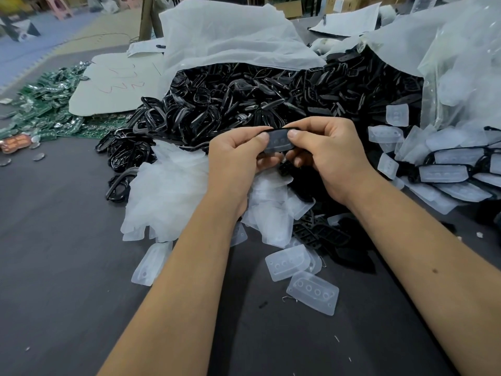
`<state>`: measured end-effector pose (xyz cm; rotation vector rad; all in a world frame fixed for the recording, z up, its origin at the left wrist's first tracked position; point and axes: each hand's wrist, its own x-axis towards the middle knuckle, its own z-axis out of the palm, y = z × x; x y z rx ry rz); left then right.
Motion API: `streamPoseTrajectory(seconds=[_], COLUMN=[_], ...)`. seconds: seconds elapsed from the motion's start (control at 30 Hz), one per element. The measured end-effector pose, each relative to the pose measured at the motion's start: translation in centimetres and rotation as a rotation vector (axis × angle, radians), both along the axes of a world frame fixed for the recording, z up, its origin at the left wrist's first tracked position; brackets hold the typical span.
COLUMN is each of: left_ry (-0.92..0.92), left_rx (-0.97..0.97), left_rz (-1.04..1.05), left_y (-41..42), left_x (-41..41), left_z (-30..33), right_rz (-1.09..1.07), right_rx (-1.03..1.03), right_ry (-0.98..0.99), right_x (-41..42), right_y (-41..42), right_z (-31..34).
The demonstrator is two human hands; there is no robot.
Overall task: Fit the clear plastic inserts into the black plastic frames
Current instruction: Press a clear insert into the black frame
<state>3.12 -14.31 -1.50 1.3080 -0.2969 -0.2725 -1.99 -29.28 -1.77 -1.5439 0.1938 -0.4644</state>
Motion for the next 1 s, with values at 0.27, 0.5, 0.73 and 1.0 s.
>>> streamPoseTrajectory(seconds=[0.27,0.5,0.73,1.0], left_ry=[-0.022,-0.029,-0.038,-0.438], left_rx=[0.034,0.072,0.096,0.435], left_rz=[0.005,-0.001,0.025,0.372], left_y=[0.0,0.0,-0.1,-0.8], left_x=[0.0,-0.1,-0.3,-1.0], left_z=[0.0,0.0,0.1,-0.3], right_rz=[-0.006,-0.033,-0.02,-0.126], right_rx=[0.004,-0.114,-0.126,-0.169], right_ry=[0.024,0.005,0.009,-0.036], right_x=[0.1,-0.2,-0.2,-0.2], right_y=[-0.1,0.4,0.3,0.4], right_z=[0.0,0.1,0.1,-0.1])
